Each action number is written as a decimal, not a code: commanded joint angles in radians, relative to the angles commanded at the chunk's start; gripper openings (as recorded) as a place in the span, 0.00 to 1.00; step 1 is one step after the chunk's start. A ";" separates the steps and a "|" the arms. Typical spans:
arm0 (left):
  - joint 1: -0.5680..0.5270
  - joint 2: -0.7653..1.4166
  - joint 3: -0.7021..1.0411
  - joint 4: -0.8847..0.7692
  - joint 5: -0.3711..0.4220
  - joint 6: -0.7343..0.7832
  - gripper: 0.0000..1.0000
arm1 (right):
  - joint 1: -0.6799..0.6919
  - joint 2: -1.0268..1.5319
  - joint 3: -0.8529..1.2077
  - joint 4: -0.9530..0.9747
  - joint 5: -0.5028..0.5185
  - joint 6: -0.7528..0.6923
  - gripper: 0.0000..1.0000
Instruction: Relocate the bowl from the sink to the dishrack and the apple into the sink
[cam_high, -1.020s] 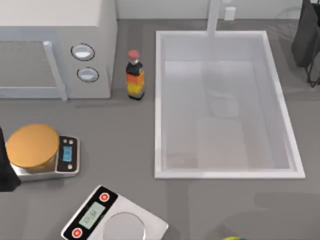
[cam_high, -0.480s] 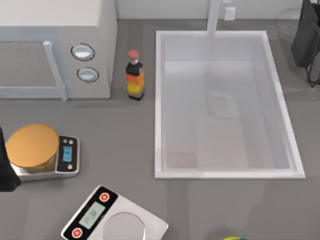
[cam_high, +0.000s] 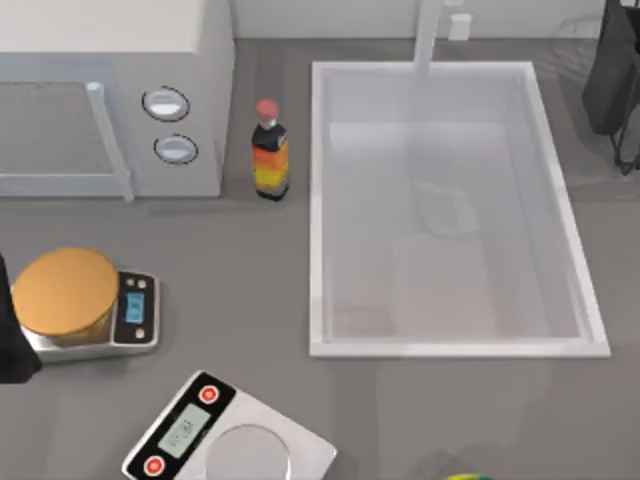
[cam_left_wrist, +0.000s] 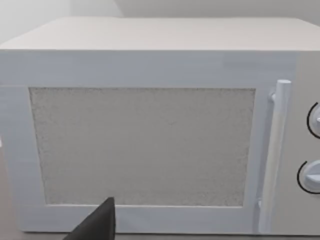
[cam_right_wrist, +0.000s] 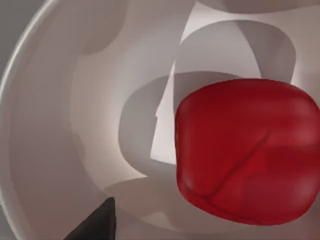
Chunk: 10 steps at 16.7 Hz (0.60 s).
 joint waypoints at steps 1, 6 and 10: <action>0.000 0.000 0.000 0.000 0.000 0.000 1.00 | 0.000 0.018 -0.022 0.040 0.000 0.001 1.00; 0.000 0.000 0.000 0.000 0.000 0.000 1.00 | 0.000 0.123 -0.143 0.264 0.000 0.003 1.00; 0.000 0.000 0.000 0.000 0.000 0.000 1.00 | -0.001 0.178 -0.205 0.378 0.000 0.005 1.00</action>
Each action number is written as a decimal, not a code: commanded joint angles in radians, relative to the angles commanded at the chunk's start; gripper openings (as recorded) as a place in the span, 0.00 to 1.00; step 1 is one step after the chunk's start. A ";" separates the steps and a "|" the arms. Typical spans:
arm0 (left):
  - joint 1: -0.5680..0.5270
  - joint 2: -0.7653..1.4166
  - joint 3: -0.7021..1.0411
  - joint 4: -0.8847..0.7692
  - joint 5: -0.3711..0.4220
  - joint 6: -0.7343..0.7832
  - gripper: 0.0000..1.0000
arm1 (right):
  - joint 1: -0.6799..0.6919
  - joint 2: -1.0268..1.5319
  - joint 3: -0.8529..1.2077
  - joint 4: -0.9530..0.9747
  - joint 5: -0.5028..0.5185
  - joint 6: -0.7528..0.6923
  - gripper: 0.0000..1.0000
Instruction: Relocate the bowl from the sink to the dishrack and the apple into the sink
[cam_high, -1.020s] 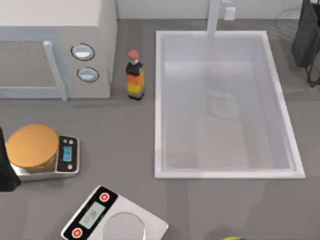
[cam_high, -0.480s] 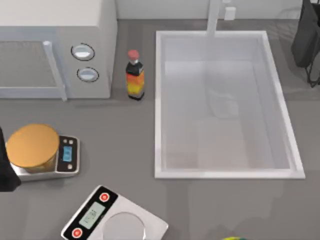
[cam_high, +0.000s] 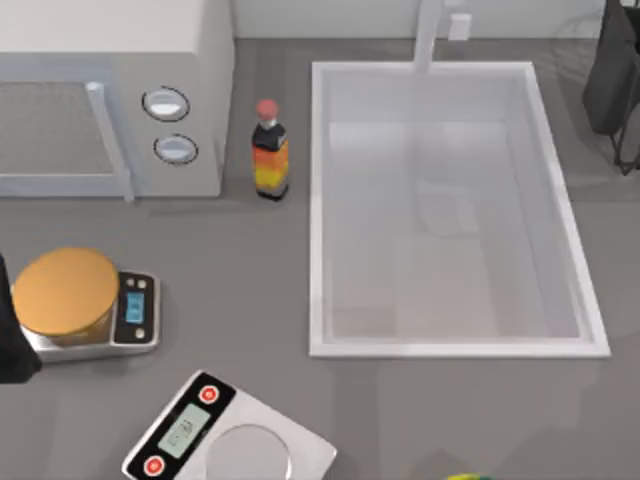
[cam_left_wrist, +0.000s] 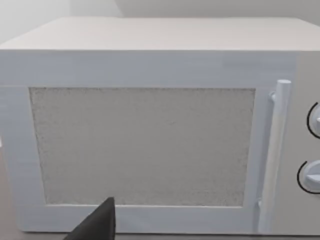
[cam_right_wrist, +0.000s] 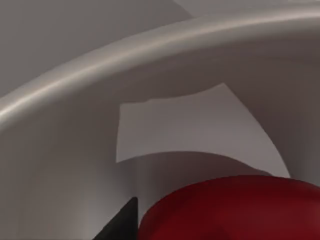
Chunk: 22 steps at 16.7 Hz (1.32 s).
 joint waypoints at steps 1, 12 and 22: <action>0.000 0.000 0.000 0.000 0.000 0.000 1.00 | 0.000 0.003 -0.004 0.006 0.000 0.000 1.00; 0.000 0.000 0.000 0.000 0.000 0.000 1.00 | 0.000 0.003 -0.004 0.006 0.000 0.000 0.40; 0.000 0.000 0.000 0.000 0.000 0.000 1.00 | 0.000 0.003 -0.004 0.006 0.000 0.000 0.00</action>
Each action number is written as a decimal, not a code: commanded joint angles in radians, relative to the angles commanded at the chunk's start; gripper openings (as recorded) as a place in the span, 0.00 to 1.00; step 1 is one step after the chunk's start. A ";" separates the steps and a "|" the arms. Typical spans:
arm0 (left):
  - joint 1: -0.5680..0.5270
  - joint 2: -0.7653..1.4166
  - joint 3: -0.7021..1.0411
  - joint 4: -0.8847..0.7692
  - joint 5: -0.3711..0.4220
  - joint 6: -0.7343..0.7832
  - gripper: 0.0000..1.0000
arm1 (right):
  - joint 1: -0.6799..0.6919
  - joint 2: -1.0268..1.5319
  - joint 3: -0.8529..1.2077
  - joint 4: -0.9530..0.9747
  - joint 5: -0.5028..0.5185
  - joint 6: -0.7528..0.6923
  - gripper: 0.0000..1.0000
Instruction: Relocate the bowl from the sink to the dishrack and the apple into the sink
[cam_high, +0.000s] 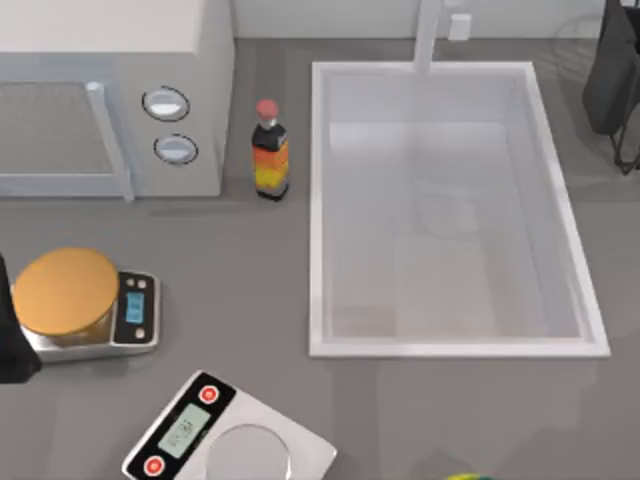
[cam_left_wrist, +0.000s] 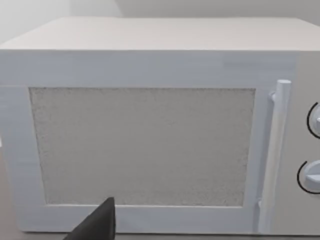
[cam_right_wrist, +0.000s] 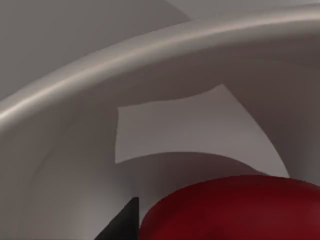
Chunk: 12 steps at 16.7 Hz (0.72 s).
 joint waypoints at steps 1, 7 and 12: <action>0.000 0.000 0.000 0.000 0.000 0.000 1.00 | 0.000 0.000 0.000 0.000 0.000 0.000 0.00; 0.000 0.000 0.000 0.000 0.000 0.000 1.00 | 0.008 -0.094 0.084 -0.080 -0.015 0.039 0.00; 0.000 0.000 0.000 0.000 0.000 0.000 1.00 | 0.004 -0.153 0.211 -0.279 -0.016 0.035 0.00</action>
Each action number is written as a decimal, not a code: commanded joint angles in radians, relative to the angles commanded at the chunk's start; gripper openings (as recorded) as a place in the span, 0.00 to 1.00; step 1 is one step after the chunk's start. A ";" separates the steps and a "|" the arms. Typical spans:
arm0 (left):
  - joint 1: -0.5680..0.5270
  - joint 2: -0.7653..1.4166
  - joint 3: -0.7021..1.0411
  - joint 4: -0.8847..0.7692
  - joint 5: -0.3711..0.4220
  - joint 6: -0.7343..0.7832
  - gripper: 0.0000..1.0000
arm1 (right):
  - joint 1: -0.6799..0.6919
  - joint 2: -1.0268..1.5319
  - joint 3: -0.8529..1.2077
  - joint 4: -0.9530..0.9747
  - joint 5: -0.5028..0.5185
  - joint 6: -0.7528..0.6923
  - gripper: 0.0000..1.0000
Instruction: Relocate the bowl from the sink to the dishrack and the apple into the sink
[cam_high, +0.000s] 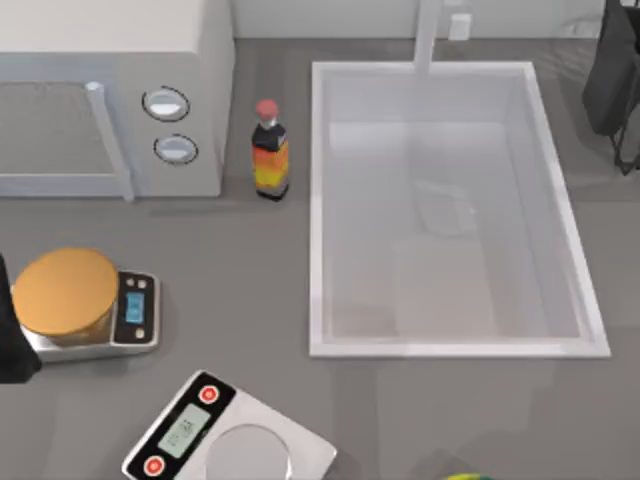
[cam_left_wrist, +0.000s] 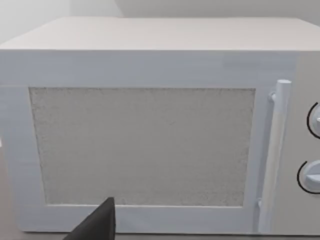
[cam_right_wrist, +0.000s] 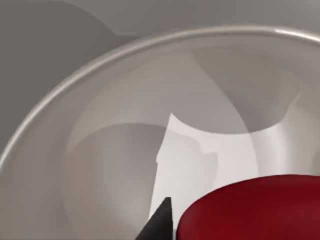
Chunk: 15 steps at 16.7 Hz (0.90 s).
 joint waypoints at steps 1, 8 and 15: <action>0.000 0.000 0.000 0.000 0.000 0.000 1.00 | 0.000 -0.017 0.028 -0.045 0.000 0.000 0.00; 0.000 0.000 0.000 0.000 0.000 0.000 1.00 | 0.001 -0.085 0.129 -0.201 0.000 -0.001 0.00; 0.000 0.000 0.000 0.000 0.000 0.000 1.00 | 0.065 -0.048 0.126 -0.092 0.058 0.014 0.00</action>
